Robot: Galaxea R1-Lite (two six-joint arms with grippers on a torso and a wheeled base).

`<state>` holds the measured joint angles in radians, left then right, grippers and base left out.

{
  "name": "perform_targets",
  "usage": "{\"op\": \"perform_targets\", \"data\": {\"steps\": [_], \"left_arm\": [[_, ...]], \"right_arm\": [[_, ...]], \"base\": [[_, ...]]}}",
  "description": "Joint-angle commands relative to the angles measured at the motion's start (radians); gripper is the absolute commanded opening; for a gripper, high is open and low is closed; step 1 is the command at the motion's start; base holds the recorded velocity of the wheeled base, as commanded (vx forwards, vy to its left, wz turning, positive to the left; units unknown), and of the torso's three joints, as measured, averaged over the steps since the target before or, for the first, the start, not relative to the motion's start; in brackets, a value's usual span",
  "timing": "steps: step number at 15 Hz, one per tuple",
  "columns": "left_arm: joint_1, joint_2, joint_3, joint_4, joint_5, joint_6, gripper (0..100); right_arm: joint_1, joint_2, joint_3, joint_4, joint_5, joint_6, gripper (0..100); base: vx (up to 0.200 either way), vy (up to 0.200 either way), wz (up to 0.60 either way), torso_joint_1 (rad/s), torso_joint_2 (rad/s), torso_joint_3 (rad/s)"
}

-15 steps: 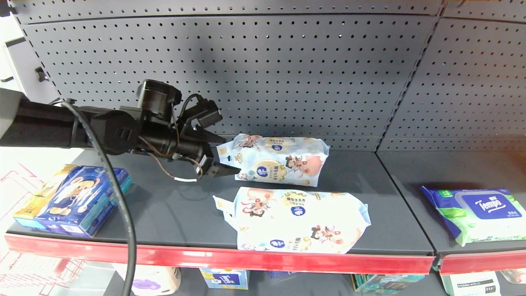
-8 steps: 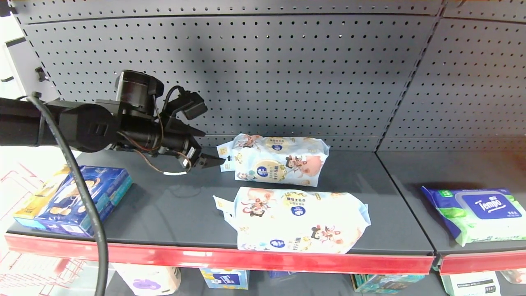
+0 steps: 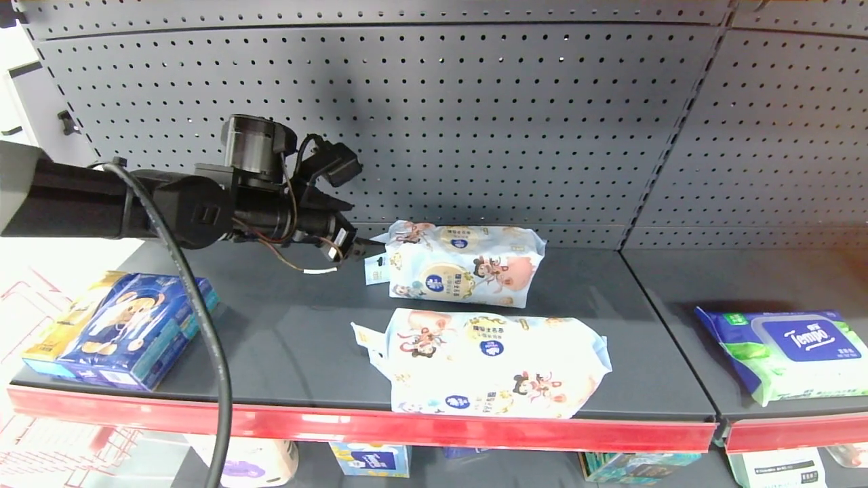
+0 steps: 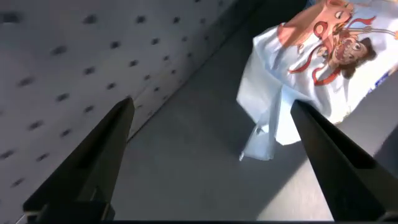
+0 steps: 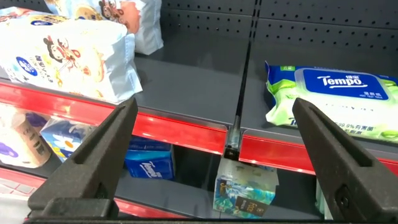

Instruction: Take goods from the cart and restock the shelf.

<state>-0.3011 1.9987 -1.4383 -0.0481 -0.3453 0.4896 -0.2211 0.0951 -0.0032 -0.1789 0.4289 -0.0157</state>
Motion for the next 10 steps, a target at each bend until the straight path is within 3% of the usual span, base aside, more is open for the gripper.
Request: {"op": "perform_targets", "data": {"steps": [1, 4, 7, 10], "left_arm": [[-0.010, 0.028, -0.010, 0.001, -0.001, -0.003, 100], [-0.024, 0.038, -0.031, -0.001, -0.001, -0.006, 100], [-0.061, 0.057, -0.071, -0.001, 0.000, -0.060, 100], [-0.069, 0.060, -0.073, -0.001, 0.000, -0.066, 100]], "right_arm": [[0.000, 0.002, -0.001, -0.001, 0.001, 0.000, 100], [0.000, 0.002, 0.000, 0.001, 0.001, 0.000, 100], [0.000, 0.002, 0.000, 0.001, -0.001, 0.000, 100], [0.000, 0.002, 0.002, 0.001, -0.002, 0.000, 100]], "base": [[0.000, 0.000, 0.00, 0.000, 0.00, 0.000], [0.000, 0.000, 0.00, 0.000, 0.00, 0.000], [0.000, 0.000, 0.00, 0.000, 0.00, 0.000], [0.000, 0.000, 0.00, 0.000, 0.00, 0.000]]}}
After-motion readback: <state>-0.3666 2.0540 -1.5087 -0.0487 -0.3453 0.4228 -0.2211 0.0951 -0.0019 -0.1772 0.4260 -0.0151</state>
